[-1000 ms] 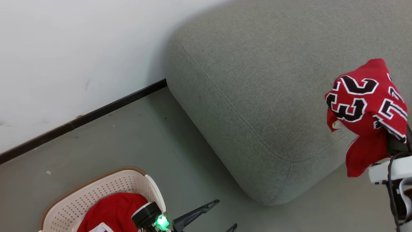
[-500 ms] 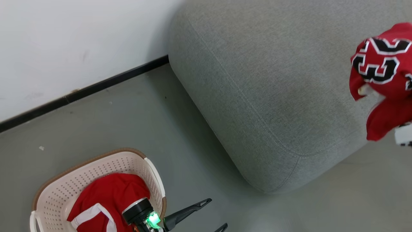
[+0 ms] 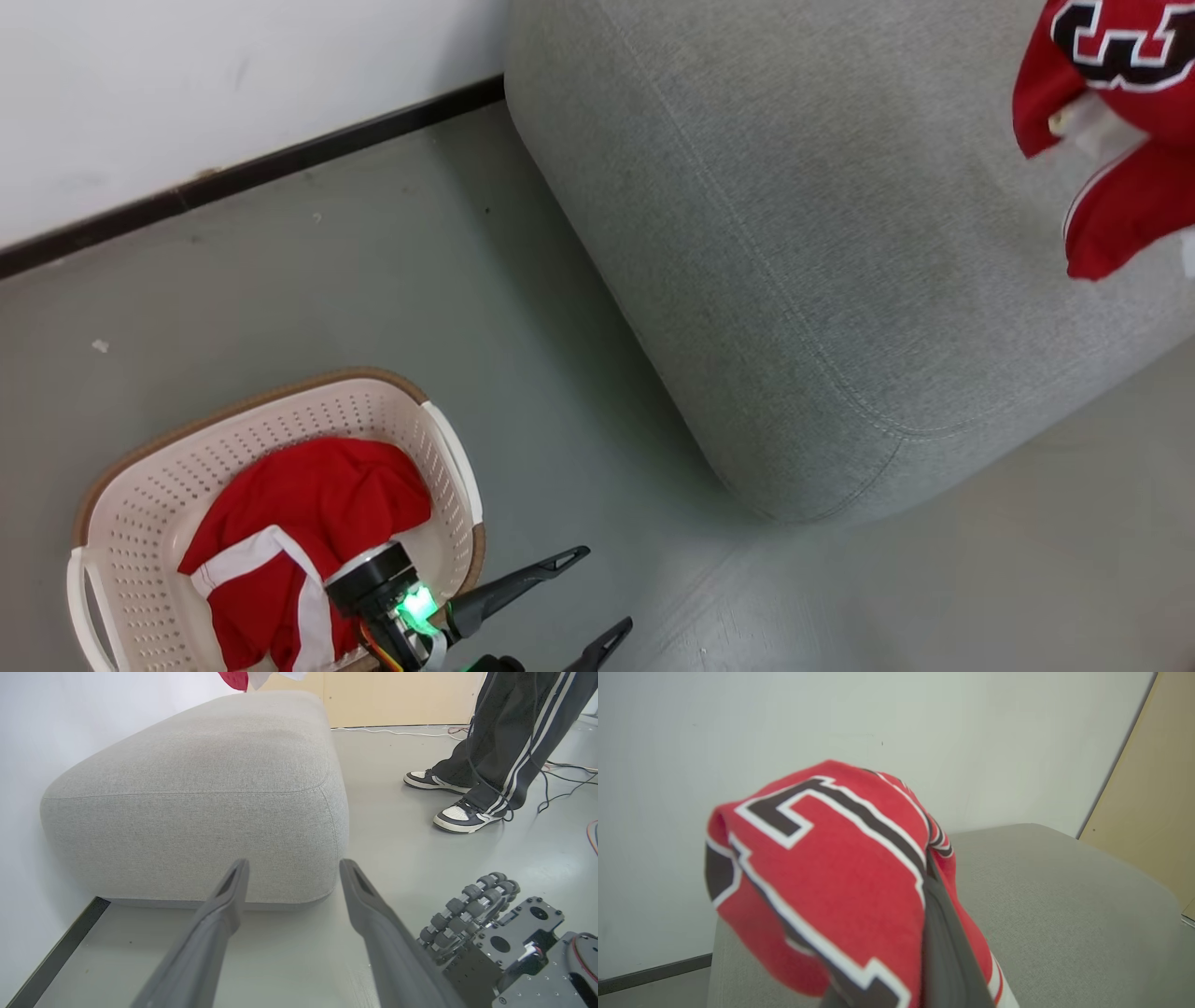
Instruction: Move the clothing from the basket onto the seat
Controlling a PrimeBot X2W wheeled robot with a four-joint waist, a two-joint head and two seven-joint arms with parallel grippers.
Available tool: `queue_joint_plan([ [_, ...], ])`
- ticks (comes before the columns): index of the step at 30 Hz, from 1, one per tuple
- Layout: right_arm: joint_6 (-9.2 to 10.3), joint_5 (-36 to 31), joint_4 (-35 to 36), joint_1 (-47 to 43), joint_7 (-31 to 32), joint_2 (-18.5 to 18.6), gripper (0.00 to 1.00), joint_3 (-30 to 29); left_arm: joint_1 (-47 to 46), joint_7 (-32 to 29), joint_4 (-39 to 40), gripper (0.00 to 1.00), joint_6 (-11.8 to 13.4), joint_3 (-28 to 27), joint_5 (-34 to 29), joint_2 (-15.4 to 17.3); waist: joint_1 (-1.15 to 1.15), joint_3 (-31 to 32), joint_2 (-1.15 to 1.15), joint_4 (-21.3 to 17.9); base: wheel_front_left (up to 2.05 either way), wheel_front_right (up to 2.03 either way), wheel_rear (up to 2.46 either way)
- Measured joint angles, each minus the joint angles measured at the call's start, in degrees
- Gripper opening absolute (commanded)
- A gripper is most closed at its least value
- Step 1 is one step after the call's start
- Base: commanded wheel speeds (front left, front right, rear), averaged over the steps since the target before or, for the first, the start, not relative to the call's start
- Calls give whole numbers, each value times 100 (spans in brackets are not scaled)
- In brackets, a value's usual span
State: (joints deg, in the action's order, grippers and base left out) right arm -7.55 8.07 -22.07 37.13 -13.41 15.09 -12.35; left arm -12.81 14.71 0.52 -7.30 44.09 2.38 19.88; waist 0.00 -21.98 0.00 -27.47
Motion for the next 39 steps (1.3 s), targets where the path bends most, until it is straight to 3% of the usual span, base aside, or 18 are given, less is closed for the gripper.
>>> queue_joint_plan([
  [11, 0, 202, -979, 883, 182, 208, 0, -33, -118, 0, 135, 100, 0, -43, -153, 214, 0, -472, 0, 190, 0, 0, 0],
  [29, -1, 166, -2299, 1859, 172, 748, 0, -1232, -397, 0, 310, 100, 0, -66, -204, 402, 0, -1116, 0, 483, 0, 0, 0],
  [39, -1, -114, -2908, 2088, 103, 653, 0, -1451, -510, 0, 366, 100, 0, -91, -255, 531, 0, -1403, 0, 667, 0, 0, 0],
])
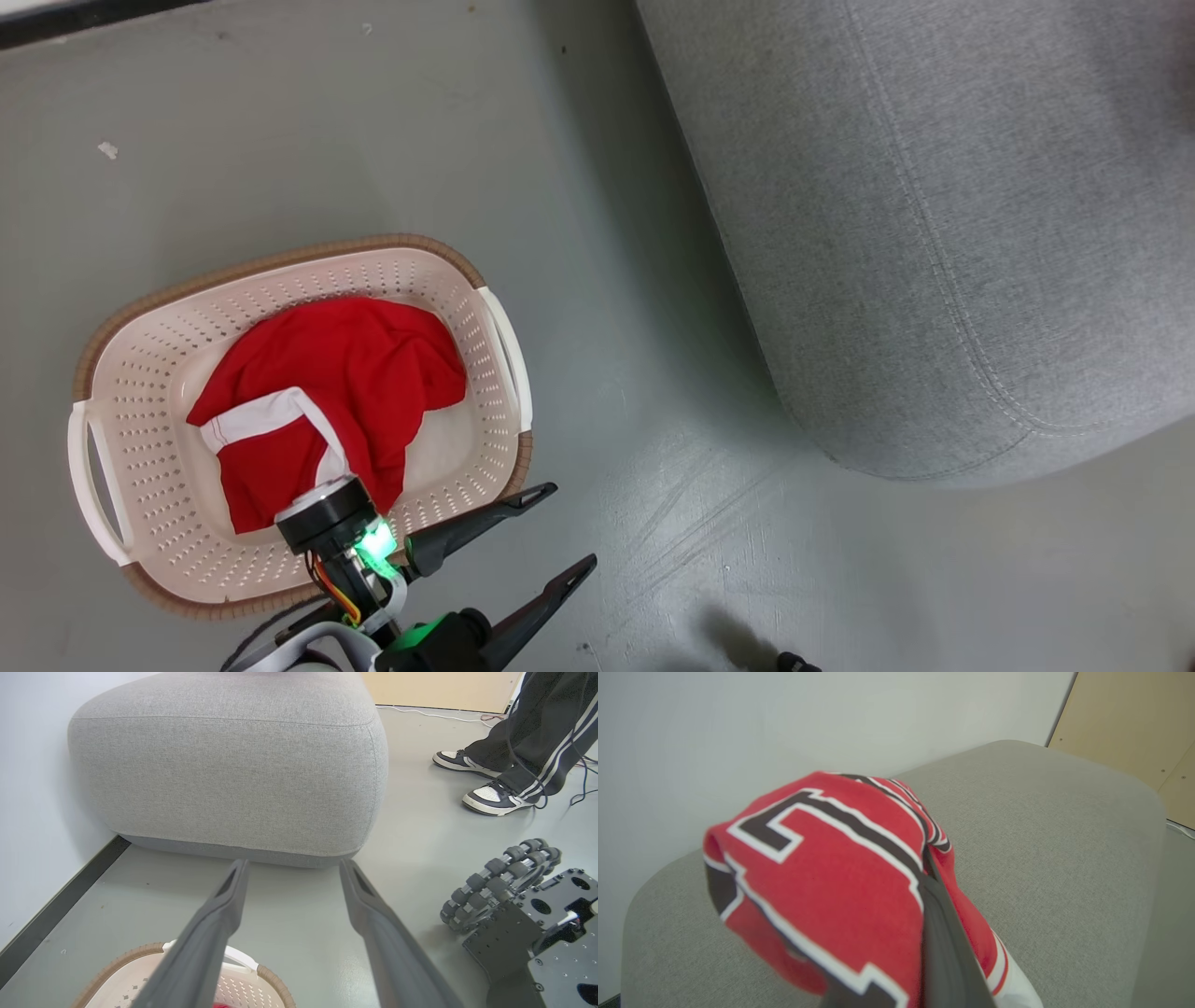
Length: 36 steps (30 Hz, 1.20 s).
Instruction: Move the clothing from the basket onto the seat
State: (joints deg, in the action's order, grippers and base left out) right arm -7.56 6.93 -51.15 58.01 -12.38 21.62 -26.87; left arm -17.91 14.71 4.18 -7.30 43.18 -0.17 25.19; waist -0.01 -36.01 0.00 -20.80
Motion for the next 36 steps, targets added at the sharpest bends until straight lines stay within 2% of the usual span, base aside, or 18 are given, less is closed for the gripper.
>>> queue_joint_plan([
  [6, 0, -113, -162, 224, -58, -10, 0, -76, -64, 0, 30, 100, 0, -34, -2, 3, 0, -131, 0, 80, 0, 0, 0],
  [7, 0, -138, -177, 252, -66, -10, 31, -109, -76, 0, 32, 100, 0, -31, -2, 1, 0, -149, 0, 94, 0, 0, 0],
  [8, 0, -166, -203, 267, -69, -10, 69, -160, -96, 0, 37, 100, 0, -26, -2, -3, 0, -165, 0, 108, 0, 0, 0],
  [9, 0, -174, -296, 276, -76, 8, 100, -252, -164, 0, 44, 100, 0, -26, -3, -19, 0, -192, 0, 136, 0, 0, 0],
  [22, 0, -591, -581, 364, -133, 36, 100, -523, -205, 0, 13, 100, 0, -8, 7, -41, 0, -160, 0, 195, 0, 0, 0],
  [31, 1, -667, 99, 801, -203, 376, 100, -1424, -205, 0, -7, 100, 0, 18, 32, -120, 1, -68, 0, 180, 0, 0, 0],
  [35, 1, -837, -92, 774, -233, 301, 100, -1379, -204, 0, -11, 100, 0, 22, 68, -152, 0, -44, 0, 196, 0, 0, 0],
  [36, 1, -975, -257, 708, -233, 156, 100, -1291, -204, 0, -14, 100, 0, 22, 69, -153, 0, -34, 0, 210, 0, 0, 0],
])
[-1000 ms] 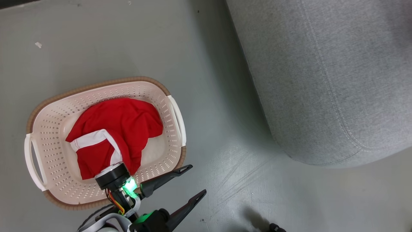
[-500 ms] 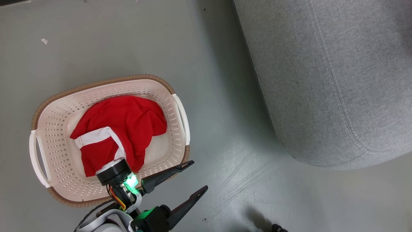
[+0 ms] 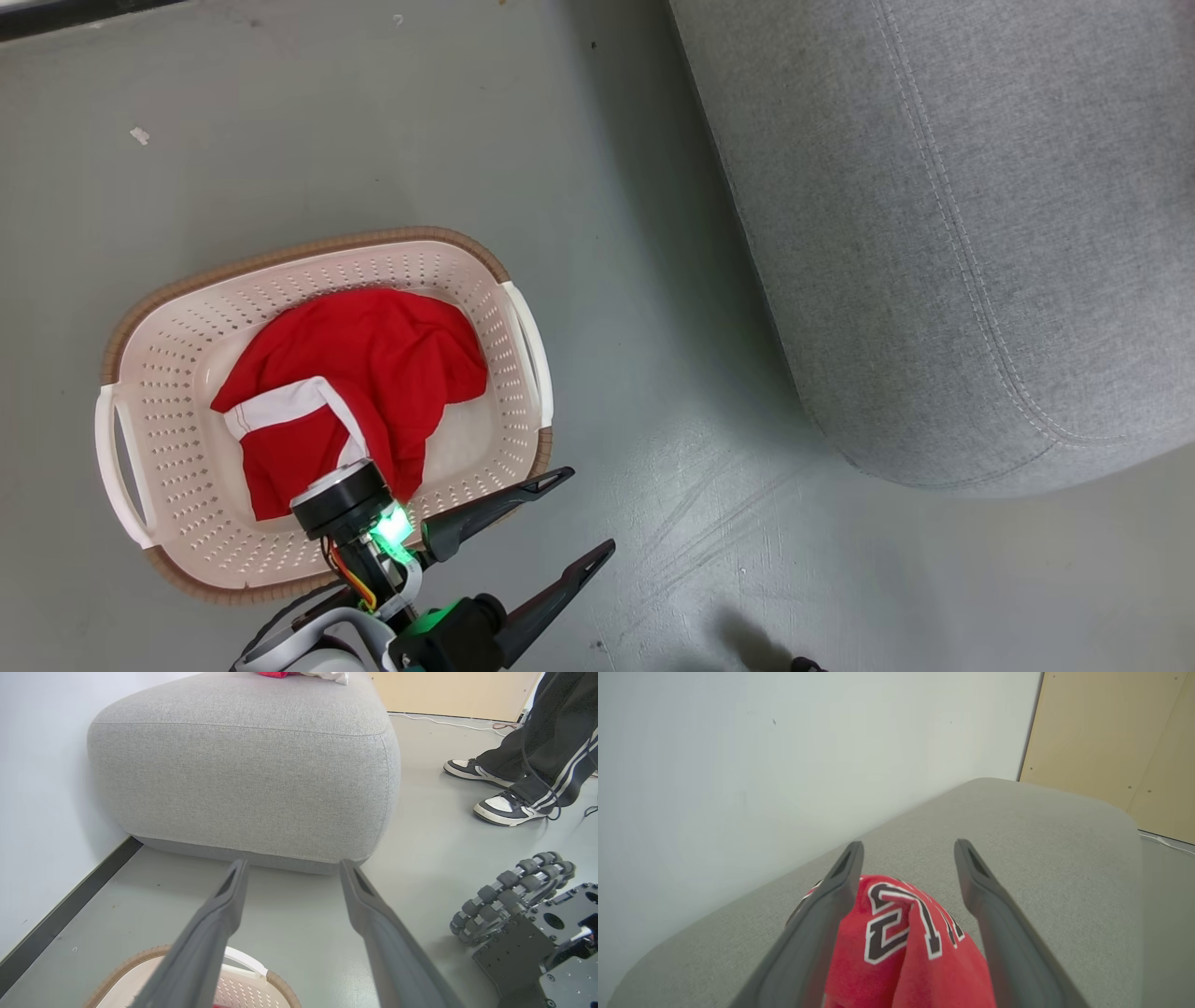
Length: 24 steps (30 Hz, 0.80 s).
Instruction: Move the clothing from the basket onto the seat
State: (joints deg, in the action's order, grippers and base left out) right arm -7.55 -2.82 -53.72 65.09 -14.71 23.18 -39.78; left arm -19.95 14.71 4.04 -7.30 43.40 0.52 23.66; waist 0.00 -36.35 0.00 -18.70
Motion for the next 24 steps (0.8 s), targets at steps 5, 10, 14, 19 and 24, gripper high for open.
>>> queue_joint_plan([
  [5, -1, -102, -247, -46, 0, -222, 100, 44, 1, 0, -9, 100, 0, 0, 8, -2, 0, -3, 0, 19, 0, 0, 0],
  [10, -1, -244, -194, -33, 0, -269, 100, 124, 0, 0, -15, 100, 1, -1, 8, 0, 0, -19, 0, 37, 0, 0, 0],
  [14, -1, -325, 29, 2, 0, -345, 100, 199, -2, 0, -25, 100, 0, -2, 7, 0, 0, -17, 0, 51, 0, 0, 0],
  [19, -1, -364, 338, 109, 0, -513, 100, 393, -97, 0, -42, 100, 0, 7, 2, -21, 0, 5, 0, 63, 0, 0, 0],
  [24, 0, -372, 770, 216, 0, -609, 100, 649, -183, 0, -41, 100, 1, 4, 2, -111, 0, 54, 0, 78, 0, 0, 0],
])
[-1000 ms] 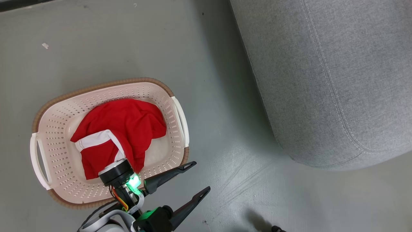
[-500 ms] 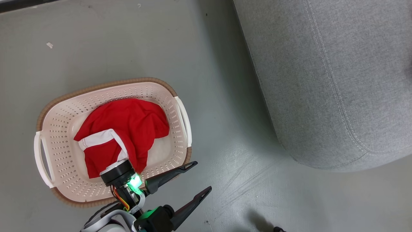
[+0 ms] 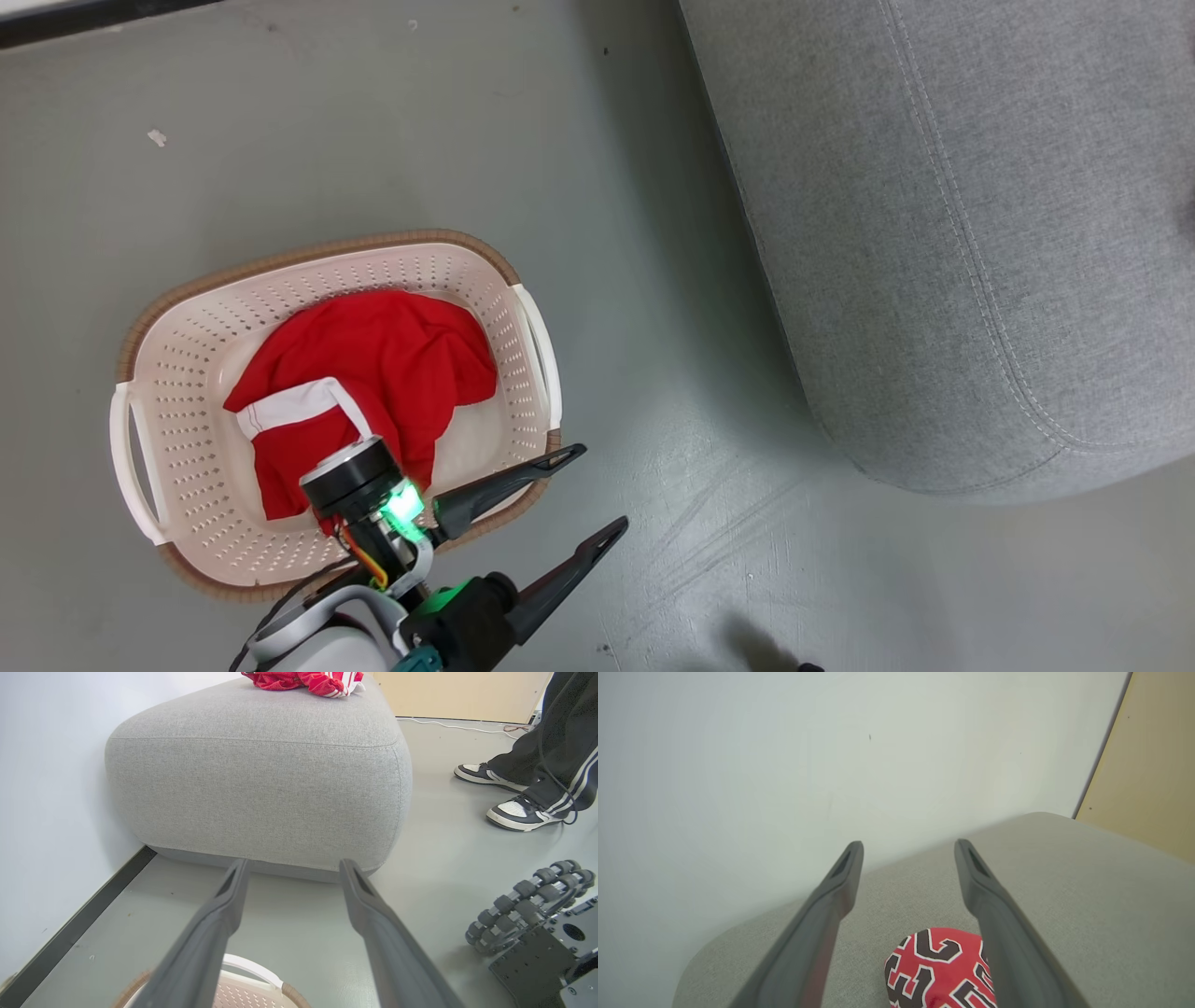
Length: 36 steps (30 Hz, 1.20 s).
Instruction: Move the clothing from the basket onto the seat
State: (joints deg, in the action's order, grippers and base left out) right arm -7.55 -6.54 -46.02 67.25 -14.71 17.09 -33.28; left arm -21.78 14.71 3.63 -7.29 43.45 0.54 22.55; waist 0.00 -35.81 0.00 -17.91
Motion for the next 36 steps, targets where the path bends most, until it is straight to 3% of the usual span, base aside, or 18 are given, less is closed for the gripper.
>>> queue_joint_plan([
  [9, -1, -54, 688, 17, -1, -243, 100, 820, -148, 0, -1, 100, 11, -32, 0, -205, 0, 151, 0, 52, 0, 0, 0],
  [16, -1, 368, 1028, -13, -1, -584, 100, 1306, -152, 0, -26, 100, 99, -71, 27, -393, 0, 339, 0, 117, 0, 0, 0],
  [24, -1, 413, 1472, -375, -1, -614, 100, 2198, -152, 0, -71, 100, 324, -488, 386, -671, 0, 625, 0, 216, 0, 0, 0],
  [36, 0, 1014, 2051, -1104, -2, -794, 100, 2750, -120, 0, 0, 100, 656, -1204, 656, -971, 0, 1184, 0, 435, 0, 0, 0],
])
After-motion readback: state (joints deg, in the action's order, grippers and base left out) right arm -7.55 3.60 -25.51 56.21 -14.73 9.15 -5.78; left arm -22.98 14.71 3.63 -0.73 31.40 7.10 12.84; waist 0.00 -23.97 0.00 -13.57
